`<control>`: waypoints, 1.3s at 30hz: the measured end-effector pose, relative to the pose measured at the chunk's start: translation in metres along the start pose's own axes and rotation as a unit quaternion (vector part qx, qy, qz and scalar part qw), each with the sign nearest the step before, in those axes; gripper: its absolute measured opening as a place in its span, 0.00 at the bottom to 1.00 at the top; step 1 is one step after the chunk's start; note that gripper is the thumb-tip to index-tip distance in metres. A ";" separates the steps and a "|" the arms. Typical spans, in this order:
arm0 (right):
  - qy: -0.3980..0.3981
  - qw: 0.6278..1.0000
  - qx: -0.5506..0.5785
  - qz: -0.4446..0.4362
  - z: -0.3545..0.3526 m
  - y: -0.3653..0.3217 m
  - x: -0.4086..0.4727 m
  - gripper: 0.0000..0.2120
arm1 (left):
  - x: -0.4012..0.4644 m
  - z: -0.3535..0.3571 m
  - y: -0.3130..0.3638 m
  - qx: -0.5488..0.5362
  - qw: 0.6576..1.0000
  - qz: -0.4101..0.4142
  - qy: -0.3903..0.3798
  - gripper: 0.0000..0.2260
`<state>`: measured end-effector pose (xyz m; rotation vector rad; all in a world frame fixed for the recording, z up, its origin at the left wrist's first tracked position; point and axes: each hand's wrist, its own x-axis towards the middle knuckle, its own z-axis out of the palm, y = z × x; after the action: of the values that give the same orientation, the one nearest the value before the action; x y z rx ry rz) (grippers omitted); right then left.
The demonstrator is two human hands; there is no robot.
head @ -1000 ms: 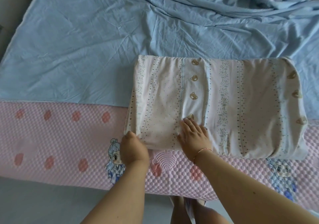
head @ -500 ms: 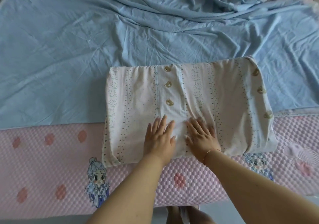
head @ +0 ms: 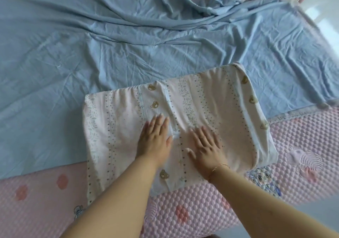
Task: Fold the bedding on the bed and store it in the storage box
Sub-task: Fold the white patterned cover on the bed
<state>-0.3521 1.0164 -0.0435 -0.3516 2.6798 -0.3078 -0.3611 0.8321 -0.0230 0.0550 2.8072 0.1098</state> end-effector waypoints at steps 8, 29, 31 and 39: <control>-0.021 0.984 0.067 0.164 0.007 0.030 0.003 0.31 | 0.073 -0.005 -0.032 0.026 0.979 -0.151 -0.136 0.29; 0.146 0.520 0.519 0.663 -0.002 -0.059 0.002 0.19 | 0.183 -0.055 -0.020 -0.012 0.990 -0.060 -0.130 0.31; 0.102 0.453 0.513 0.721 -0.006 -0.058 -0.003 0.34 | 0.178 -0.058 -0.020 -0.060 0.985 -0.057 -0.150 0.27; 0.035 0.275 0.744 0.608 0.007 -0.065 -0.019 0.32 | 0.144 -0.073 -0.027 -0.273 0.943 -0.088 -0.167 0.23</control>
<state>-0.3192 0.9595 -0.0256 2.0021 0.7510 -1.7612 -0.5216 0.8079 -0.0030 -0.2799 2.3362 0.7533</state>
